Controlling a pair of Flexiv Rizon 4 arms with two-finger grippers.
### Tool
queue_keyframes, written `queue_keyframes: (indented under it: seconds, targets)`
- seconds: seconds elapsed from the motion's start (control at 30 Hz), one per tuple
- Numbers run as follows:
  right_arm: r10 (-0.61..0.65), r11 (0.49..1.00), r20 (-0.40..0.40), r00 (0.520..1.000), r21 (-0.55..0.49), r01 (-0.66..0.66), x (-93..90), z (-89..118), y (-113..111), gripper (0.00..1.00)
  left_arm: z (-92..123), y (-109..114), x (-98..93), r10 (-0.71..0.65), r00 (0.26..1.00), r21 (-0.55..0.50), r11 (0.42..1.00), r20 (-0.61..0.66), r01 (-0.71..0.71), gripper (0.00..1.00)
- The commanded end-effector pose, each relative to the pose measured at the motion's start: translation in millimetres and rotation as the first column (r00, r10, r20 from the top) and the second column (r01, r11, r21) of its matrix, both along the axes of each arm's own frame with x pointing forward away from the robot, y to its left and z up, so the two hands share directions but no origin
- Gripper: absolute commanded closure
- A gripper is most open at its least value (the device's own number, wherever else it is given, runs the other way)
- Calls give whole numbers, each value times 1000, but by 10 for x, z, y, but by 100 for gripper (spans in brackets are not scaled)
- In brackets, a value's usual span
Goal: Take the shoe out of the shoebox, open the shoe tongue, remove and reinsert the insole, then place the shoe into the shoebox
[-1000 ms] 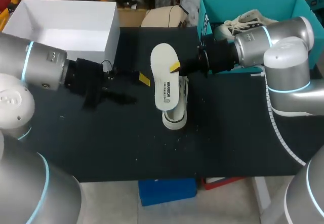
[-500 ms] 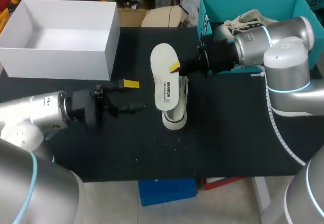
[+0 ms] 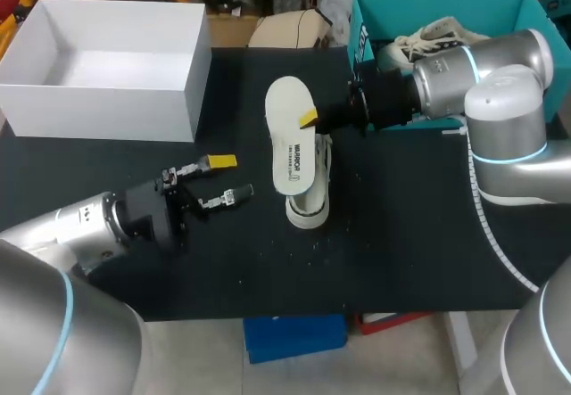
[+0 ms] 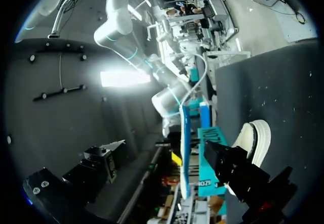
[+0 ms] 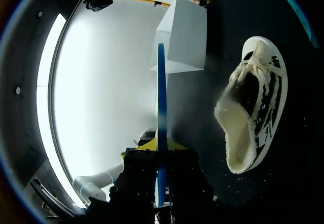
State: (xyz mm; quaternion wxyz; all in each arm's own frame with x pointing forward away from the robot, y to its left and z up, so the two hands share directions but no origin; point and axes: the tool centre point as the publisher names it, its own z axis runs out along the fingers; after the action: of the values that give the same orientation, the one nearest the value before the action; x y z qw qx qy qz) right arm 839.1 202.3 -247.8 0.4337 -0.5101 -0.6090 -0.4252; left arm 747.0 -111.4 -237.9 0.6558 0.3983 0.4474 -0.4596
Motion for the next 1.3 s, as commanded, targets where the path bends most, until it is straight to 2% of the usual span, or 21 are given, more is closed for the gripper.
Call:
queue_keyframes:
  seconds: [0.03,0.2,0.47,0.67,0.9,1.3]
  targets:
    - [0,1000,0,1000,-2,0,-2,1,6,100,46,22,-49,14,1000,50,999,-9,-13,0]
    - [0,1000,0,1000,-2,0,-2,1,6,100,-40,35,-20,-32,999,32,999,35,31,0]
    - [0,1000,0,1000,-2,0,-2,1,6,100,-167,94,49,-72,995,128,990,70,62,0]
    - [0,1000,0,1000,-2,0,-2,1,6,100,-165,121,87,-101,987,175,982,127,78,0]
    - [0,1000,0,1000,-2,0,-2,1,6,100,-203,97,134,-113,987,180,979,112,92,0]
    - [0,1000,0,1000,-2,0,-2,1,6,100,-98,-1,167,-126,987,226,969,99,101,0]
